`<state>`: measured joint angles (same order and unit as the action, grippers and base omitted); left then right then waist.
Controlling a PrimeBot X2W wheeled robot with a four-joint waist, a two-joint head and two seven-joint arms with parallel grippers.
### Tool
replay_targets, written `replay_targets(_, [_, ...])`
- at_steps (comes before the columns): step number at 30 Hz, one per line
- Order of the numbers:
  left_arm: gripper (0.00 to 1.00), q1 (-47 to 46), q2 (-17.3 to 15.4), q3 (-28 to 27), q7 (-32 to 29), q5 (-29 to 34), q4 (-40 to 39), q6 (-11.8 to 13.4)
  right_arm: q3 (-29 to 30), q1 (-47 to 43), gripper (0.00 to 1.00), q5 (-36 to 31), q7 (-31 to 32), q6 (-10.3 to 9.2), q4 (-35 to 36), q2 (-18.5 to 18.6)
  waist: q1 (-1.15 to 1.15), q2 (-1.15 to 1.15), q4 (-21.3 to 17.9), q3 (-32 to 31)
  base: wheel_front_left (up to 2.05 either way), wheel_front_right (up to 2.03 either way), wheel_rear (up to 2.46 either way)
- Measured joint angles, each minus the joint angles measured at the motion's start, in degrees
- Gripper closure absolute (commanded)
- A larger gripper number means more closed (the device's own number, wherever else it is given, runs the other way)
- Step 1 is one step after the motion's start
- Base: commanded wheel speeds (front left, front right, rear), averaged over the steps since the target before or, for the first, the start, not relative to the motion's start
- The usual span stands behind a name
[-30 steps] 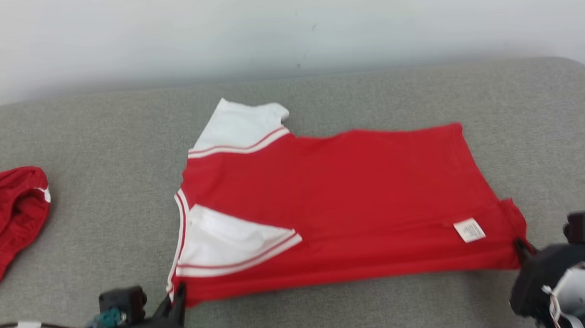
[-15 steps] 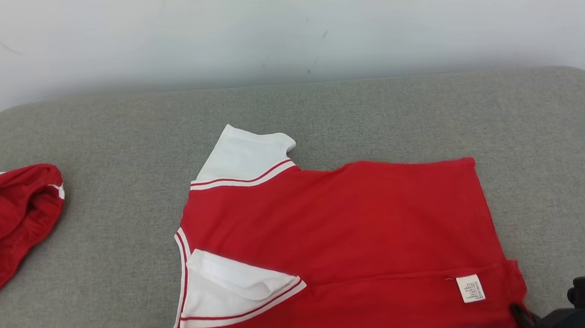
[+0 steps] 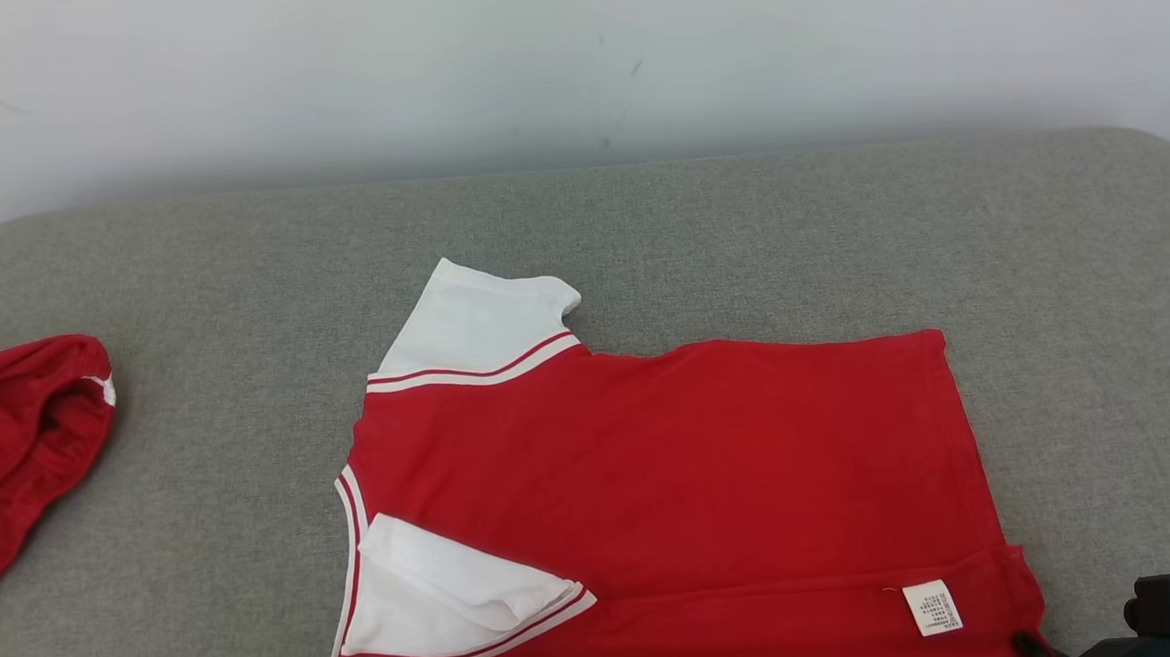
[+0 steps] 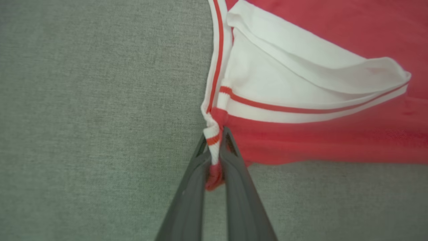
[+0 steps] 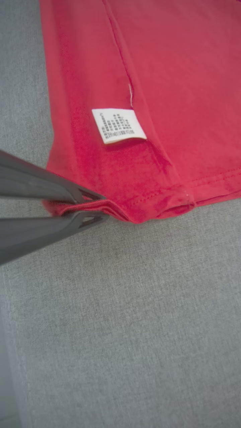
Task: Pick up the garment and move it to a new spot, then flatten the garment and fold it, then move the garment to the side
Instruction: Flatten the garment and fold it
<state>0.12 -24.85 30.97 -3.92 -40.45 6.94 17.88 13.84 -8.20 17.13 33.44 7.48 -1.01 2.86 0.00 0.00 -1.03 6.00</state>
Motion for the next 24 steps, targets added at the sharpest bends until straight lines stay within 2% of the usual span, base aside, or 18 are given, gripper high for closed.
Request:
replay_targets(4, [1.00, 0.05, -0.23, -0.24, -0.36, -0.99, 0.26, -0.33, 0.09, 0.20, 1.00, -0.05, -0.08, 0.00, -0.60, 0.01, 0.00, 0.00, 0.13, 0.01, 0.00, 0.00, 0.00])
replay_targets(5, [1.00, 0.06, -0.33, -0.08, -0.94, -1.04, 0.35, -0.78, 0.01, 0.23, 0.76, 0.02, 0.12, 0.00, -0.93, 0.01, 0.00, 0.00, 0.16, -0.02, 0.00, 0.00, 0.00])
replay_targets(6, [1.00, 0.13, -0.33, 0.02, -1.26, -1.41, 0.38, -0.87, -0.04, 0.23, 0.76, 0.13, 0.32, 0.00, -1.29, 0.00, 0.00, 0.00, 0.18, -0.04, 0.00, 0.00, 0.00])
replay_targets(7, [0.91, 0.21, -0.33, 0.12, -1.64, -1.76, 0.38, -1.27, -0.04, 0.21, 0.00, 0.20, 0.46, 0.00, -1.59, 0.00, 0.00, 0.00, 0.20, -0.07, 0.00, 0.00, 0.00])
replay_targets(8, [0.62, 0.34, -0.32, 0.20, -1.80, -1.90, 0.38, -1.27, -0.05, 0.21, 0.00, 0.22, 0.58, 0.00, -1.74, 0.00, 0.00, 0.00, 0.21, -0.10, 0.00, 0.00, 0.00])
replay_targets(9, [0.00, 0.51, -0.32, 0.15, -1.80, -1.94, 0.37, -1.27, -0.03, 0.20, 0.00, 0.45, 0.54, 0.00, -1.78, 0.02, 0.00, 0.00, 0.20, -0.11, 0.00, 0.00, 0.00])
replay_targets(14, [0.00, 0.91, -0.62, -0.93, -0.86, -2.25, -0.60, -0.73, 0.07, 1.02, 0.00, 0.48, -1.12, 0.00, -0.19, 0.01, 0.00, 0.00, -0.02, -0.15, 0.00, 0.00, 0.00])
replay_targets(18, [0.00, -0.16, -2.53, -2.49, 0.21, -1.80, -3.08, -0.41, 0.45, 2.35, 0.00, -0.34, -1.76, 0.00, 2.61, 0.01, 0.00, 0.00, -0.23, 0.07, 0.00, 0.00, 0.00])
replay_targets(22, [0.00, -4.66, -5.39, -3.12, -1.88, -0.24, -5.43, -0.62, 0.10, 4.99, 0.00, -2.63, -0.56, 0.00, 6.26, 0.04, 0.00, 0.00, -0.46, 0.96, 0.00, 0.00, 0.00])
replay_targets(24, [0.00, -10.68, -6.76, -3.46, -3.43, 1.78, -6.94, -0.88, -1.05, 9.07, 0.00, -5.32, 1.44, 0.00, 8.68, 0.02, 0.00, 0.00, -0.76, 2.15, 0.00, 0.00, 0.00])
